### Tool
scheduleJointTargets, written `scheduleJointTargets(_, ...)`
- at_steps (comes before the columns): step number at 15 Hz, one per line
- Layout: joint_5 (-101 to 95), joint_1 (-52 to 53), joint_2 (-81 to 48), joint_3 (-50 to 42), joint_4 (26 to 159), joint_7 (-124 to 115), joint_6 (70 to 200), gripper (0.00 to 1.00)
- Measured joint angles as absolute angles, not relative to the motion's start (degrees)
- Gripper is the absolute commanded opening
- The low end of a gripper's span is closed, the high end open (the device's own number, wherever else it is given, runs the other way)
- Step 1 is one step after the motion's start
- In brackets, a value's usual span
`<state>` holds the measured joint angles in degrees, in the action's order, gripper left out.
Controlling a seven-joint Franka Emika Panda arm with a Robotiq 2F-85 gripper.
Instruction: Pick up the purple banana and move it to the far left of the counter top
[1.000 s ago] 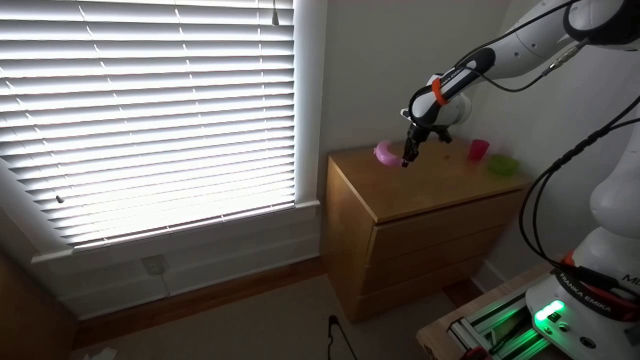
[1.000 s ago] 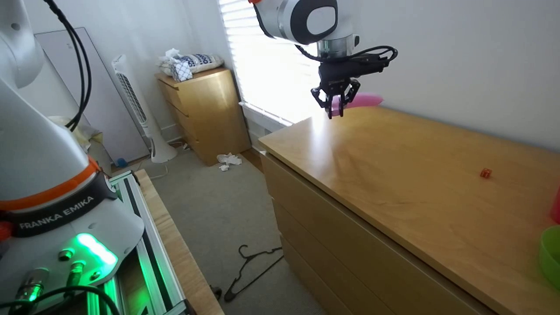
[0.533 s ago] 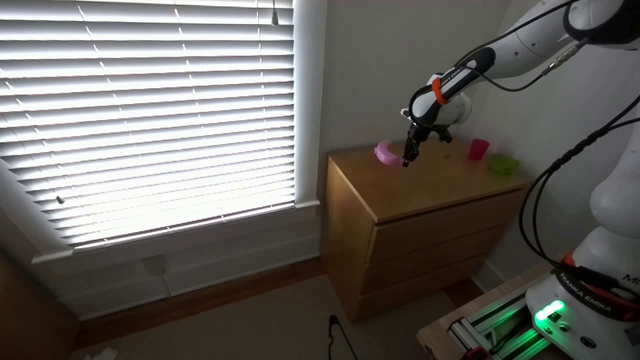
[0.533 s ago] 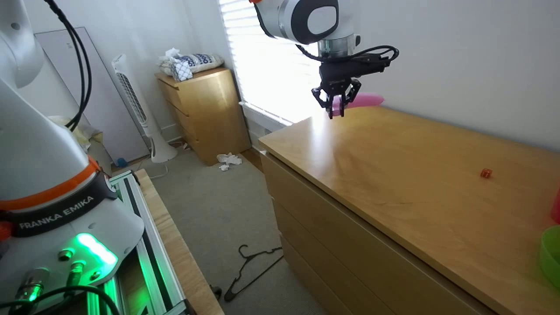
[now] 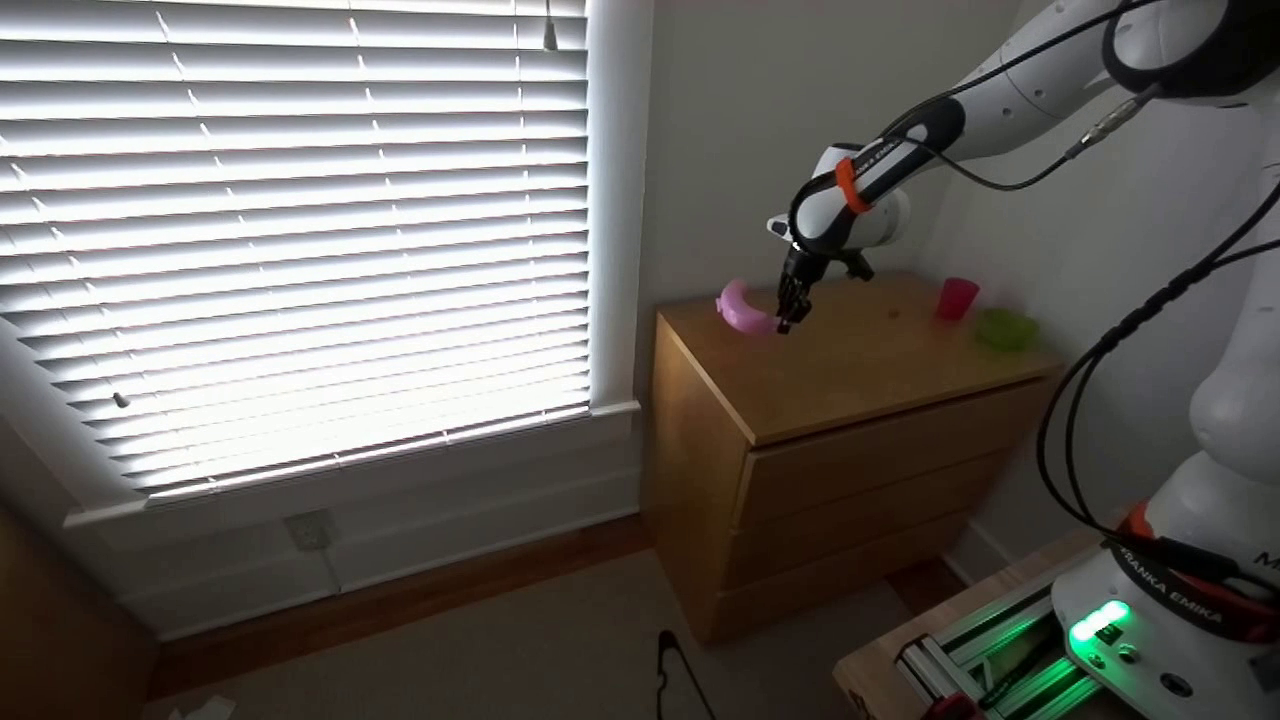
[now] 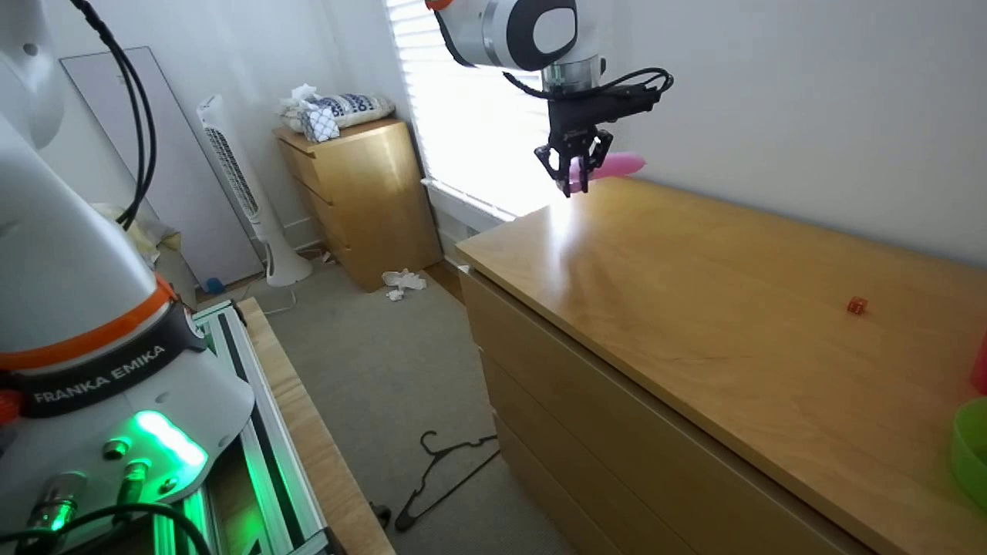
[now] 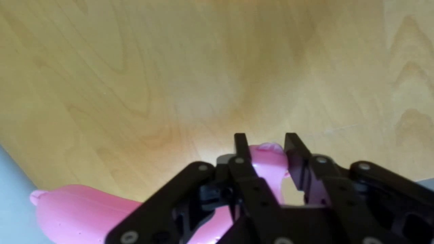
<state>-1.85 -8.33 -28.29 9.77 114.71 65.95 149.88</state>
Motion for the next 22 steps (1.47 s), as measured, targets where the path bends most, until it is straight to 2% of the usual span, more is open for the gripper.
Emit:
scheduleJointTargets(15,-6.46,-4.87,-38.9,9.3,105.95,73.68,148.1,0.08)
scheduleJointTargets(16,-6.46,-4.87,-39.13,9.38,105.57,74.38,148.1,0.56)
scheduleJointTargets(18,-6.46,-4.93,-39.53,9.5,104.99,75.52,148.1,0.64)
scheduleJointTargets(22,-6.46,-5.07,-39.31,9.24,104.81,75.91,146.7,0.95)
